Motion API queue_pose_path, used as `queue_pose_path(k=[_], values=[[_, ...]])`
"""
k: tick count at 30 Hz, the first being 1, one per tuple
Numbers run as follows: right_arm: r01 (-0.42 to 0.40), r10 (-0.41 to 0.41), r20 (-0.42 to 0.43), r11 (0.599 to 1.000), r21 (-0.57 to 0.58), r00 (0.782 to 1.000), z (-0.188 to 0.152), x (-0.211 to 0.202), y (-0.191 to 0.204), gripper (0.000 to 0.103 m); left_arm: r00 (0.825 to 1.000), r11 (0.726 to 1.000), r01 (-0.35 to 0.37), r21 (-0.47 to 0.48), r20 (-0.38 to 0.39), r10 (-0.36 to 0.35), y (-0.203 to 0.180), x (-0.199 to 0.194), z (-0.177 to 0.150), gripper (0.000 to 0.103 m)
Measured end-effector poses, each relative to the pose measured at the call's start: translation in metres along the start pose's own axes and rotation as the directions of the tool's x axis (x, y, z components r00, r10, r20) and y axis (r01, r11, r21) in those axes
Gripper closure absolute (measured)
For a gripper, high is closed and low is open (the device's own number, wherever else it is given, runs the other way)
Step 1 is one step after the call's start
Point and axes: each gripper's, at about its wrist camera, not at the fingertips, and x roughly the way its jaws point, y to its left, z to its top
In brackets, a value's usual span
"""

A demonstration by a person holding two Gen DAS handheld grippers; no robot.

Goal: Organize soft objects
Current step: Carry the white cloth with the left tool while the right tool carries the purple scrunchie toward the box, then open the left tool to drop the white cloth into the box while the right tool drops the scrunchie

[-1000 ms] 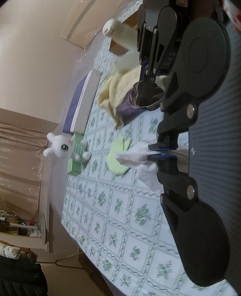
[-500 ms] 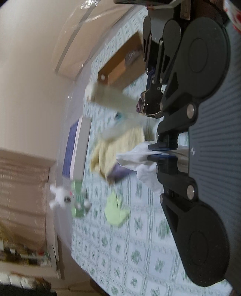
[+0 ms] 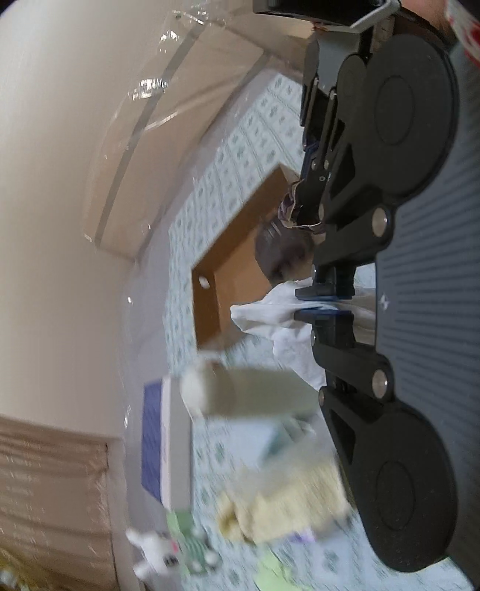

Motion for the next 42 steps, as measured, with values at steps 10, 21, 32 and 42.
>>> queue_pose_path(k=[10,21,32,42], values=[[0.092,-0.093,0.041,0.996,0.021,0.995,0.033,0.027,-0.089,0.095,0.999,0.999,0.048,-0.003,0.008,-0.048,-0.055,0.091,0.044,0.100],[0.091,-0.091,0.008,0.996,0.010,0.996,0.054,0.098,-0.132,0.095,0.999,0.998,0.038,-0.052,0.002,-0.038,-0.064,0.188,0.077,0.100],[0.065,-0.064,-0.050,0.997,0.031,0.997,0.047,0.146,-0.150,0.095,1.000,0.999,-0.016,-0.043,-0.014,0.015,-0.048,0.231,0.064,0.082],[-0.044,0.048,-0.039,0.995,0.093,0.998,0.049,0.160,-0.150,0.094,0.998,0.999,-0.020,-0.041,-0.054,0.018,-0.049,0.197,0.021,0.082]])
